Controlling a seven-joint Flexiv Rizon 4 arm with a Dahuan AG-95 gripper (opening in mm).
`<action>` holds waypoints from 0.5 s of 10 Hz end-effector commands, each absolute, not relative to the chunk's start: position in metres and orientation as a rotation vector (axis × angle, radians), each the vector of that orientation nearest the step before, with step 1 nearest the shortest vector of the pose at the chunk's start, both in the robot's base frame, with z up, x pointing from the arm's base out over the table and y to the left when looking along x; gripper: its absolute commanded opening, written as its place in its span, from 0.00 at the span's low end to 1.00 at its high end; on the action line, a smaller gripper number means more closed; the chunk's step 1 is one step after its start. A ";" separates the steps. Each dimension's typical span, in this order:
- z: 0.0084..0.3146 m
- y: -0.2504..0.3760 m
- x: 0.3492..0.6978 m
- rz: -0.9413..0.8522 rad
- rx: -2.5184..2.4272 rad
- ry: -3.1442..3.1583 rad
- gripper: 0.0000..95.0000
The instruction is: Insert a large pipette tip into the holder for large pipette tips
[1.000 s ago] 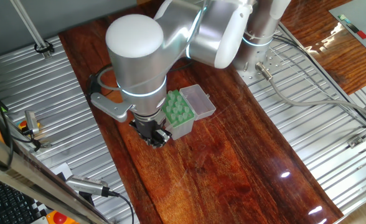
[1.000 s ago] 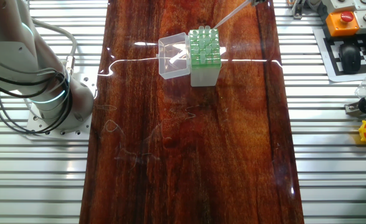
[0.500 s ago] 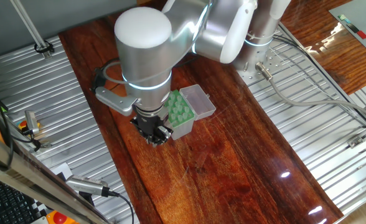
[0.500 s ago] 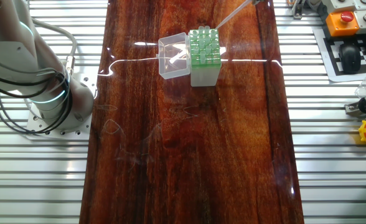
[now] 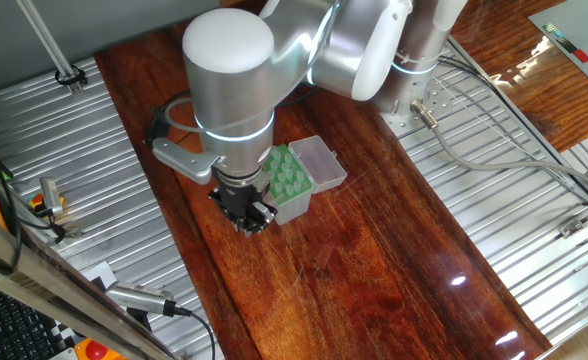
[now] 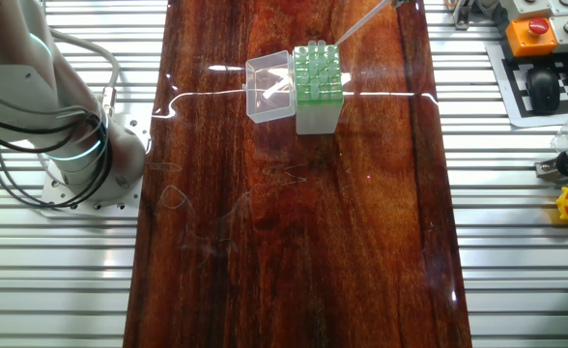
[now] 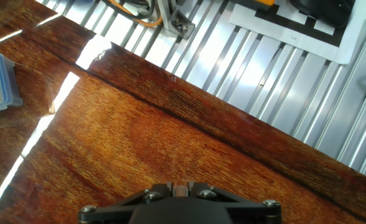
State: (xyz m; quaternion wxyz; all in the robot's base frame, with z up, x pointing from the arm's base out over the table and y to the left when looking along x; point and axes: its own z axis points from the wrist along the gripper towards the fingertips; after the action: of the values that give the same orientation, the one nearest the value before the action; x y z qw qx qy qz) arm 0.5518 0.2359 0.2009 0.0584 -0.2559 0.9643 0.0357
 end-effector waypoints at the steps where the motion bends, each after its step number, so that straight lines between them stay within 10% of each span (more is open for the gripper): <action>1: 0.200 0.236 0.551 0.104 -0.777 2.913 0.00; 5: 0.196 0.233 0.544 0.112 -0.773 2.879 0.00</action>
State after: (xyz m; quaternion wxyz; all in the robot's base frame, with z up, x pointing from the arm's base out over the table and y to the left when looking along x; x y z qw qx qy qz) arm 0.5432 0.2322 0.1964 0.0817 -0.2581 0.9619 0.0386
